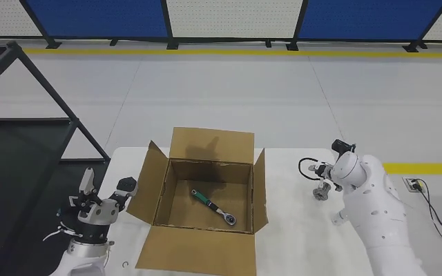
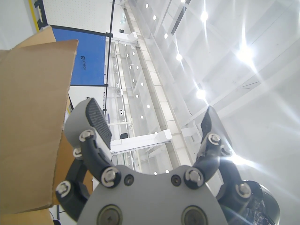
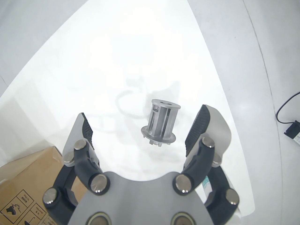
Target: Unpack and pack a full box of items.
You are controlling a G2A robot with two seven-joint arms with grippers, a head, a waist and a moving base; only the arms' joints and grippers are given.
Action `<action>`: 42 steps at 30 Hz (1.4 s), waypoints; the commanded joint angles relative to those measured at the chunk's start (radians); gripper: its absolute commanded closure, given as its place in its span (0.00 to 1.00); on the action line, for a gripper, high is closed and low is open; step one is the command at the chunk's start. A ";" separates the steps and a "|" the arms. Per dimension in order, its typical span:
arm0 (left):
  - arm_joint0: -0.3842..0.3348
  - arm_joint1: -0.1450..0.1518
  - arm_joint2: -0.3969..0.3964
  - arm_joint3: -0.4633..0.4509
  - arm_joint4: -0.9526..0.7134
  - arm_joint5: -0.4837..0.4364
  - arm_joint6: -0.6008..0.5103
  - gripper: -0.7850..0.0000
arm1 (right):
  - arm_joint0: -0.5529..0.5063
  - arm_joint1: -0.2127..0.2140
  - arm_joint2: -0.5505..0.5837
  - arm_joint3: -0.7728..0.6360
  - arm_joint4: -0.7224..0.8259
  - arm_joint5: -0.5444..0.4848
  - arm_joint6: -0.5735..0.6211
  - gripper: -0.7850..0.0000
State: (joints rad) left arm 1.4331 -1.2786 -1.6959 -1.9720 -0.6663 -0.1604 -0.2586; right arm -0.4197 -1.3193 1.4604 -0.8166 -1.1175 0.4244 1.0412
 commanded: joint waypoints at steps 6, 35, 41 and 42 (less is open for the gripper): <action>-0.010 0.000 0.009 0.002 0.009 0.009 -0.002 0.00 | -0.027 0.012 0.026 0.000 0.031 -0.035 0.018 0.00; -0.010 -0.001 0.004 0.003 0.018 0.008 -0.002 0.00 | 0.070 -0.003 -0.050 0.254 0.112 -0.100 -0.044 0.35; -0.007 -0.001 0.002 0.001 0.017 0.006 -0.001 0.00 | 0.097 -0.006 -0.058 0.317 0.135 -0.110 -0.077 0.67; -0.007 -0.002 0.002 0.002 0.016 0.007 -0.001 0.00 | 0.101 -0.006 -0.056 0.325 0.141 -0.112 -0.083 0.78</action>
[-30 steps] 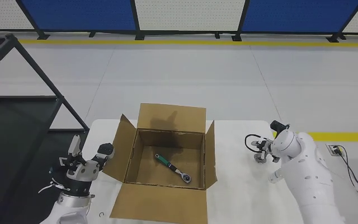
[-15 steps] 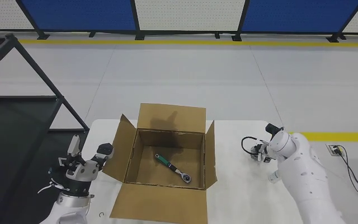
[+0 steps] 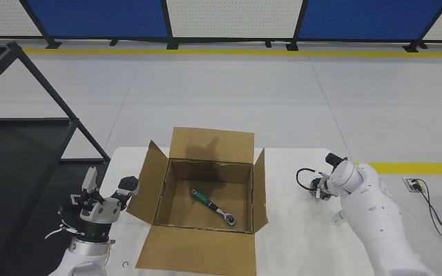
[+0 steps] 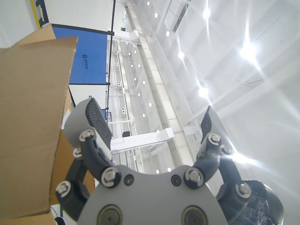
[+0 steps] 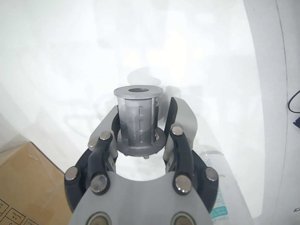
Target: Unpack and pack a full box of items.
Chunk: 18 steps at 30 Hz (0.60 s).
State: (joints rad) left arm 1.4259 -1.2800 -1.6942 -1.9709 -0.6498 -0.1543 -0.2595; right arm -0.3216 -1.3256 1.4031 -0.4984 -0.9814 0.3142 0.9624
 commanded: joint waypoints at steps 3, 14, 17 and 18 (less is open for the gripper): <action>0.000 0.000 0.000 0.000 -0.003 -0.002 0.000 0.00 | 0.011 0.004 0.011 0.018 0.024 -0.014 -0.025 1.00; -0.005 -0.001 0.002 0.003 -0.006 0.001 -0.007 0.00 | -0.085 0.056 0.138 -0.237 0.150 -0.098 -0.042 1.00; -0.006 -0.001 0.003 0.004 -0.008 -0.002 -0.009 0.00 | -0.175 0.069 0.182 -0.434 0.211 -0.146 -0.005 1.00; -0.006 -0.001 0.003 0.004 -0.009 -0.002 -0.010 0.00 | -0.213 0.073 0.196 -0.511 0.237 -0.167 0.010 1.00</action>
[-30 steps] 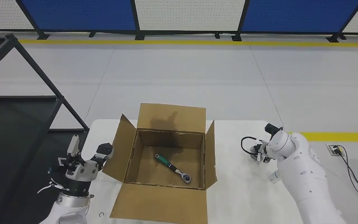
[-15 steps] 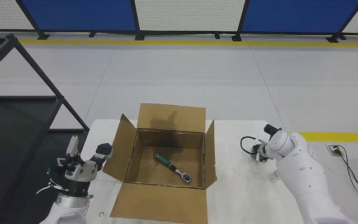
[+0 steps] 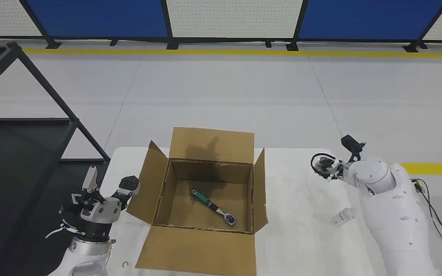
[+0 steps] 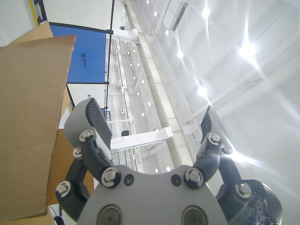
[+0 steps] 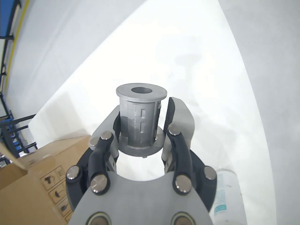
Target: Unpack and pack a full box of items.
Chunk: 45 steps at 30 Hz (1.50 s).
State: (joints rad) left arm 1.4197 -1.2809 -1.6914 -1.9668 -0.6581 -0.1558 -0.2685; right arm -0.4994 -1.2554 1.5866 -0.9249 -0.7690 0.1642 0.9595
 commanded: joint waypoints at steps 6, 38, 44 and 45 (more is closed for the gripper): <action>0.001 -0.001 -0.002 0.000 -0.011 -0.008 -0.002 0.00 | -0.242 0.014 0.068 -0.509 0.159 -0.066 0.063 1.00; 0.047 -0.002 -0.030 -0.023 -0.056 -0.038 -0.034 0.00 | -0.222 -0.001 -0.105 -0.721 0.681 -0.008 0.108 1.00; 0.070 -0.004 -0.044 -0.026 -0.068 -0.055 -0.020 0.00 | -0.135 -0.011 -0.220 -0.660 0.752 -0.052 0.144 1.00; 0.073 -0.004 -0.046 -0.026 -0.067 -0.057 -0.019 0.00 | -0.128 -0.012 -0.245 -0.652 0.745 -0.077 0.152 1.00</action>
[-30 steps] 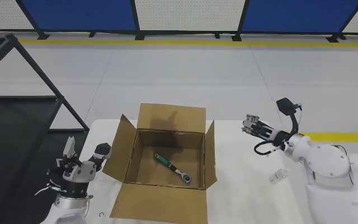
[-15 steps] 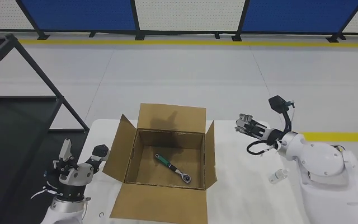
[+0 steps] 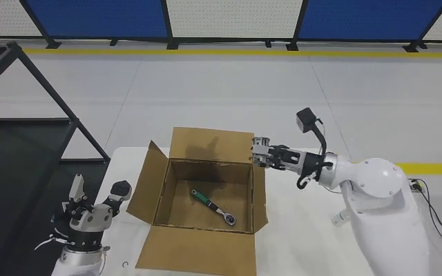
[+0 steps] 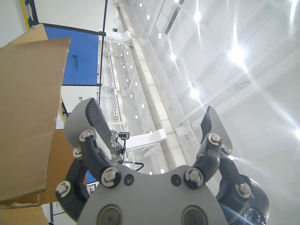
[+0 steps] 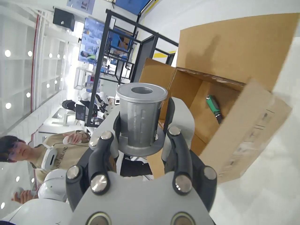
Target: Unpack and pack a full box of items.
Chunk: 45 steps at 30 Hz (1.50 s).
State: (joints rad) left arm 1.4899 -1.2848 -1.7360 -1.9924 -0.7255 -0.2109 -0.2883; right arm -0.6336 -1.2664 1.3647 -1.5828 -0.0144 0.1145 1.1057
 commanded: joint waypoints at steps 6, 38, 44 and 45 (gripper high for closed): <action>0.013 -0.001 -0.011 -0.004 -0.005 -0.009 0.008 0.00 | 0.042 -0.007 -0.166 -0.002 -0.129 -0.101 0.001 1.00; 0.022 -0.005 -0.020 -0.022 -0.022 -0.022 0.021 0.00 | 0.382 -0.149 -0.792 0.249 -0.673 0.101 0.122 1.00; 0.036 -0.008 -0.047 -0.030 -0.088 -0.040 0.032 0.00 | 0.500 -0.273 -0.983 0.450 -0.777 0.214 0.148 1.00; 0.037 -0.009 -0.053 -0.031 -0.102 -0.040 0.032 0.00 | 0.512 -0.292 -1.005 0.495 -0.792 0.224 0.151 1.00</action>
State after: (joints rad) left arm 1.5263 -1.2932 -1.7840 -2.0226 -0.8142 -0.2508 -0.2565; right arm -0.1314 -1.5405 0.3804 -1.1333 -0.7964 0.3330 1.2569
